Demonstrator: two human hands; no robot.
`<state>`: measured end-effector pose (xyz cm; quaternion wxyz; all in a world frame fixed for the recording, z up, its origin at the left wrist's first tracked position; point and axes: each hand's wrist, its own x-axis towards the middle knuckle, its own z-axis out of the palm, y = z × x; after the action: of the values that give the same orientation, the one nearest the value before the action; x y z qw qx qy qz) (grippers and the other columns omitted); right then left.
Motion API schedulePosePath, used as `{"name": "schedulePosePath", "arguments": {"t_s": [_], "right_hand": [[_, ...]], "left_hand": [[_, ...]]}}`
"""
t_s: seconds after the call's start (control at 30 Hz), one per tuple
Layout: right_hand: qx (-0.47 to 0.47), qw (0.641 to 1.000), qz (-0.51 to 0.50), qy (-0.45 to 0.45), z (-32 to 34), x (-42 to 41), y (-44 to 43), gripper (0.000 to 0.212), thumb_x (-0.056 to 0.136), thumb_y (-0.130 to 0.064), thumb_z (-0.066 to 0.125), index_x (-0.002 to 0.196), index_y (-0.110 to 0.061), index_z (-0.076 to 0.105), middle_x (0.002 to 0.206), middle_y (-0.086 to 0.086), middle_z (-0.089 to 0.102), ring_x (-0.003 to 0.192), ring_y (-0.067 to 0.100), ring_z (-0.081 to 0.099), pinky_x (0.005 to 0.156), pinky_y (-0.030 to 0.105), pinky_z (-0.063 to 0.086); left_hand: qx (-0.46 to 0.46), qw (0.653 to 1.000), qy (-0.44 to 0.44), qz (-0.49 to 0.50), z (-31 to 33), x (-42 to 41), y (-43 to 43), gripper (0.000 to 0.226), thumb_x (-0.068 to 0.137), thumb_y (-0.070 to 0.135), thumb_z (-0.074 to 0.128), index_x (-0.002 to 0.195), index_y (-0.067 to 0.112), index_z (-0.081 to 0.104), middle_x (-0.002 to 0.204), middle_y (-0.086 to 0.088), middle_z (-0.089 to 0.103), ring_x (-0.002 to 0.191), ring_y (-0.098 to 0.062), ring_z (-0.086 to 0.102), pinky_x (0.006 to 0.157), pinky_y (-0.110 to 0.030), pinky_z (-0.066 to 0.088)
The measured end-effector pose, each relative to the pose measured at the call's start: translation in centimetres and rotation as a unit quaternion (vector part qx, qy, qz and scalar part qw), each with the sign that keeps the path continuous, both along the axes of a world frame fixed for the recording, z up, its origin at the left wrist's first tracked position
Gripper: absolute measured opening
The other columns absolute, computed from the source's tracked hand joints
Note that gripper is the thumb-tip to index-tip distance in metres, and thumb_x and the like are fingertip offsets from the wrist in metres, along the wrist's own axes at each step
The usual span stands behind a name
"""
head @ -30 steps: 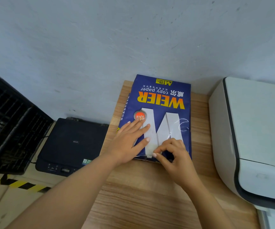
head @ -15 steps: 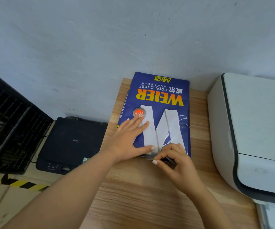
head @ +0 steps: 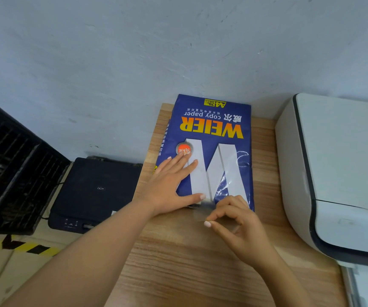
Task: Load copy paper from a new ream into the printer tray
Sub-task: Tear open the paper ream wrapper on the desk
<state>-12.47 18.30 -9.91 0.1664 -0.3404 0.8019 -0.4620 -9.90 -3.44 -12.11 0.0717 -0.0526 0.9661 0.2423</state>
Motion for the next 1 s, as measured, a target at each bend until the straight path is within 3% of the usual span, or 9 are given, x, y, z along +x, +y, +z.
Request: {"name": "schedulePosePath", "arguments": {"t_s": [0.23, 0.43, 0.7, 0.83, 1.0], "right_hand": [[-0.005, 0.999, 0.032, -0.027, 0.7, 1.4, 0.3, 0.010, 0.077, -0.038, 0.073, 0.076, -0.028, 0.071, 0.085, -0.013, 0.059, 0.092, 0.013, 0.055, 0.081, 0.016, 0.042], [-0.025, 0.999, -0.022, -0.043, -0.3, 2.3, 1.8, 0.019, 0.071, -0.045, 0.076, 0.075, -0.027, 0.076, 0.083, -0.010, 0.061, 0.088, 0.014, 0.057, 0.078, 0.015, 0.043], [-0.049, 0.996, -0.067, -0.041, 0.4, 0.9, 2.4, 0.021, 0.074, -0.040, 0.073, 0.092, -0.031, 0.073, 0.087, -0.010, 0.064, 0.090, 0.016, 0.059, 0.076, 0.020, 0.049], [0.016, 0.996, -0.089, 0.009, -0.2, -0.8, 2.2, 0.023, 0.077, -0.032, 0.072, 0.096, -0.042, 0.065, 0.092, -0.015, 0.061, 0.094, 0.009, 0.054, 0.077, 0.017, 0.047], [0.117, 0.989, -0.068, 0.063, -1.2, -1.8, 1.7, 0.036, 0.076, -0.034, 0.076, 0.104, -0.047, 0.058, 0.106, -0.021, 0.048, 0.104, 0.001, 0.039, 0.089, 0.022, 0.037]], "left_hand": [[-0.018, 1.000, 0.009, -0.007, -0.2, 0.0, -0.1, 0.093, 0.075, 0.079, 0.041, 0.150, 0.038, 0.004, 0.150, 0.022, -0.021, 0.140, 0.003, -0.021, 0.117, -0.027, -0.011], [-0.038, 0.999, 0.004, -0.024, -0.4, 0.0, -0.2, 0.111, 0.063, 0.088, 0.044, 0.149, 0.038, -0.003, 0.157, 0.017, -0.019, 0.142, 0.000, -0.021, 0.118, -0.031, -0.010], [-0.078, 0.996, -0.008, -0.043, -0.4, 0.2, -0.2, 0.124, 0.054, 0.093, 0.046, 0.148, 0.038, -0.014, 0.159, 0.012, -0.020, 0.145, -0.006, -0.020, 0.120, -0.034, -0.009], [-0.086, 0.995, -0.010, -0.044, -0.5, 0.1, -0.1, 0.126, 0.053, 0.094, 0.045, 0.147, 0.037, -0.015, 0.159, 0.010, -0.020, 0.145, -0.009, -0.019, 0.118, -0.033, -0.011], [-0.098, 0.994, -0.006, -0.051, -0.4, 0.2, -0.1, 0.126, 0.052, 0.093, 0.045, 0.147, 0.036, -0.015, 0.159, 0.009, -0.019, 0.146, -0.010, -0.019, 0.115, -0.031, -0.014]]}}
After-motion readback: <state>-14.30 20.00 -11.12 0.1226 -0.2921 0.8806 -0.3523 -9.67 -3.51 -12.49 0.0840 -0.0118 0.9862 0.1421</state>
